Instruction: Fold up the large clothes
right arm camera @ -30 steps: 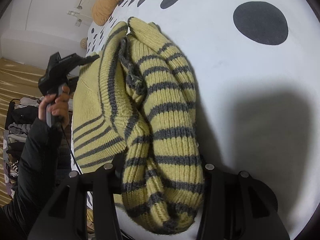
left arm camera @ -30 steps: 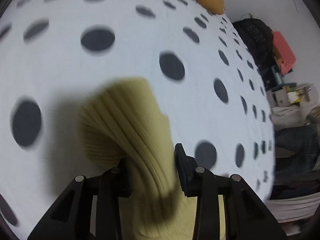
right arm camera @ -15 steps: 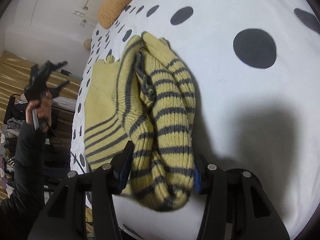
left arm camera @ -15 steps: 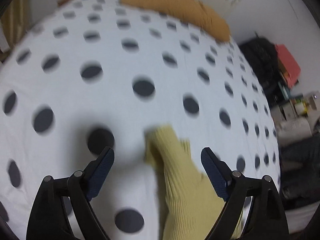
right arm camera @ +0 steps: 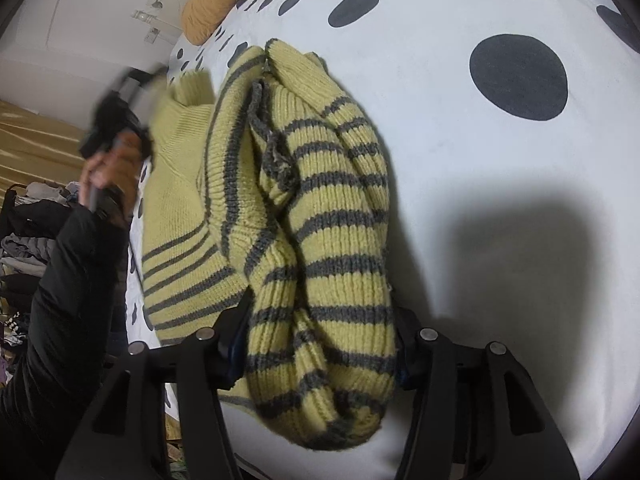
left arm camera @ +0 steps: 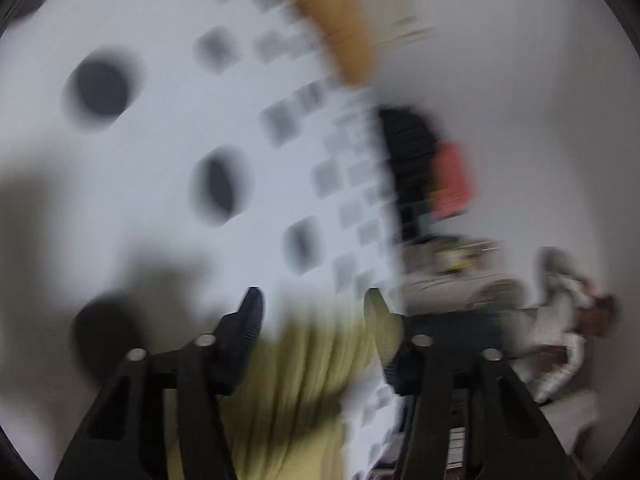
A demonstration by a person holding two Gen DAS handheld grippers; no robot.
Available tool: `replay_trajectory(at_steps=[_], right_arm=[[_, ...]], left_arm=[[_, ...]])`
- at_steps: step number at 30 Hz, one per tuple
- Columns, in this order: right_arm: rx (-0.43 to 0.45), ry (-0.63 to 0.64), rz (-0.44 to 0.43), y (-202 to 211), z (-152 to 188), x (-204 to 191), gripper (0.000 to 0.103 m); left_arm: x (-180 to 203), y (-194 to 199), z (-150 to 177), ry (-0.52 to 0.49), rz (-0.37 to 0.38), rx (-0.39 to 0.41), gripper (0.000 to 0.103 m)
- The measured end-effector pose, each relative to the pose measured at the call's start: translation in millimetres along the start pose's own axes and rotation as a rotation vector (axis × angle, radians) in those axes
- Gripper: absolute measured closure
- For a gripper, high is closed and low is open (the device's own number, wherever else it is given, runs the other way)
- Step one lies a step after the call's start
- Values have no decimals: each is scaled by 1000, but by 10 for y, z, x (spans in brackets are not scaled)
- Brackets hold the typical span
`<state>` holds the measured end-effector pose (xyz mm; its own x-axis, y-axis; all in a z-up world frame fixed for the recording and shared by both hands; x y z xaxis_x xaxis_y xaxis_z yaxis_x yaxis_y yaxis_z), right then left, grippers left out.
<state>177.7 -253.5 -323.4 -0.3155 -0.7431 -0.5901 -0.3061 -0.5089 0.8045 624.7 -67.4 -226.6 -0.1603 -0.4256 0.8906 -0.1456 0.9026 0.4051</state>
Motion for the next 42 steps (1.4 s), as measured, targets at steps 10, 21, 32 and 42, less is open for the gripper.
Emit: replay_trajectory(at_steps=[10, 21, 32, 42], right_arm=[[0, 15, -1, -36, -36, 22, 45], [158, 124, 17, 794, -133, -425, 45], [-64, 568, 95, -264, -1621, -2022, 50], [-331, 551, 285, -1772, -2280, -2357, 96]], left_arm=[[-296, 640, -146, -52, -692, 10, 28], [-520, 645, 709, -148, -1120, -203, 20], [-1235, 1510, 2892, 309, -975, -23, 20], [-1205, 1389, 3368, 310, -888, -10, 16]])
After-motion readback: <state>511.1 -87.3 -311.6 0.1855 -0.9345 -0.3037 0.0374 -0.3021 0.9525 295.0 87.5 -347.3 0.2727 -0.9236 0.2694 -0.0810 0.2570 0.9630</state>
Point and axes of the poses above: each gripper's, at about its wrist camera, not at the fingertips, and y roughly against the way its jaws point, x to its right, z to its underside, the point moved 9 cm from there along -y, roughly the way its jaws point, and after that the axes turned 12 degrees about -x, right-handed, at the moved point
